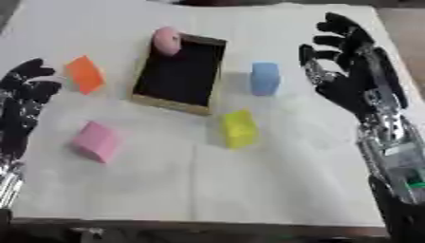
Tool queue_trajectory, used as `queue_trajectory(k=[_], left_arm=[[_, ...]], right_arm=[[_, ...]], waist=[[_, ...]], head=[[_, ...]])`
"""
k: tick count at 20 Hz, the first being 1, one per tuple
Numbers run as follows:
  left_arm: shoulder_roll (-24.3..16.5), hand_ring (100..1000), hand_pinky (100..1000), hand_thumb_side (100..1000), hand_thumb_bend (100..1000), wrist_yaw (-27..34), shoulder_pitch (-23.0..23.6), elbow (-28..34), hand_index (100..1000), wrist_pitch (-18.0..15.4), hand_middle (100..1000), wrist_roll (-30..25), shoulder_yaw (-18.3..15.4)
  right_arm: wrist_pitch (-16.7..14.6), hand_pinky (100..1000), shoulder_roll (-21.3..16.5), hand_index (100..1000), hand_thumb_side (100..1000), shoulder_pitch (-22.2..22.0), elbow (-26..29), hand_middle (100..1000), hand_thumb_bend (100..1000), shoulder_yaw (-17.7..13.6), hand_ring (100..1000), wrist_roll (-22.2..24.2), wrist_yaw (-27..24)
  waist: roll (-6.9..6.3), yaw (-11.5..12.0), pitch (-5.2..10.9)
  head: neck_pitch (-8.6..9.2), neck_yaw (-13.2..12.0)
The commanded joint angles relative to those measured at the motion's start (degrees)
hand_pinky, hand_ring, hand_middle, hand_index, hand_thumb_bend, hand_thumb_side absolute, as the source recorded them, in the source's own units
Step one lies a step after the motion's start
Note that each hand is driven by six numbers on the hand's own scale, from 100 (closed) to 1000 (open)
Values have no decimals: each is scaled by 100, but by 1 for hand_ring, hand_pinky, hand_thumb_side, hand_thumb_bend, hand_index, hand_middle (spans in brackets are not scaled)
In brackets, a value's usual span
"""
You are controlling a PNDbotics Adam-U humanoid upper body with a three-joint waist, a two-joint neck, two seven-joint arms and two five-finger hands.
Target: Pick up objects on the table and place them in the box.
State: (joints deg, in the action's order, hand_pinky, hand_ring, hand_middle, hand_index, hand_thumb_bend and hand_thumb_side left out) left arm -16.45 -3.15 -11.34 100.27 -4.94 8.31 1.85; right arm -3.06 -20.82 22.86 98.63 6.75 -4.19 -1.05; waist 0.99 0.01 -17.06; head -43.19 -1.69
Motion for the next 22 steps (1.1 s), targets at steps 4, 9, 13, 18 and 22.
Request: queue_trajectory(k=[4,9,13,18,22], left_arm=[[-2,655,749,668,677,-119,-89,89,853,-49,700,-7,18],[10,655,749,675,658,-171,-91,104,853,-46,700,-11,35],[0,661,751,675,661,-219,-95,114,854,-39,704,-45,44],[-33,668,745,673,669,-325,-93,127,855,-16,711,-164,61],[-55,668,741,675,668,-356,-81,122,856,-8,712,-226,81]], right_arm=[[-41,760,-34,904,320,78,184,814,289,-24,820,125,147],[-49,763,-40,909,332,81,185,818,301,-25,823,187,188],[-62,766,-96,917,351,111,189,822,318,-3,826,289,231],[-38,774,-526,934,391,265,200,834,355,175,836,752,467],[-29,786,-1112,947,410,522,209,845,382,510,848,1448,718]], waist=[[-43,-15,-29],[-32,-12,-9],[-32,-14,15],[-23,10,62],[13,49,110]], head=[[71,93],[138,117],[163,121],[167,167],[155,167]])
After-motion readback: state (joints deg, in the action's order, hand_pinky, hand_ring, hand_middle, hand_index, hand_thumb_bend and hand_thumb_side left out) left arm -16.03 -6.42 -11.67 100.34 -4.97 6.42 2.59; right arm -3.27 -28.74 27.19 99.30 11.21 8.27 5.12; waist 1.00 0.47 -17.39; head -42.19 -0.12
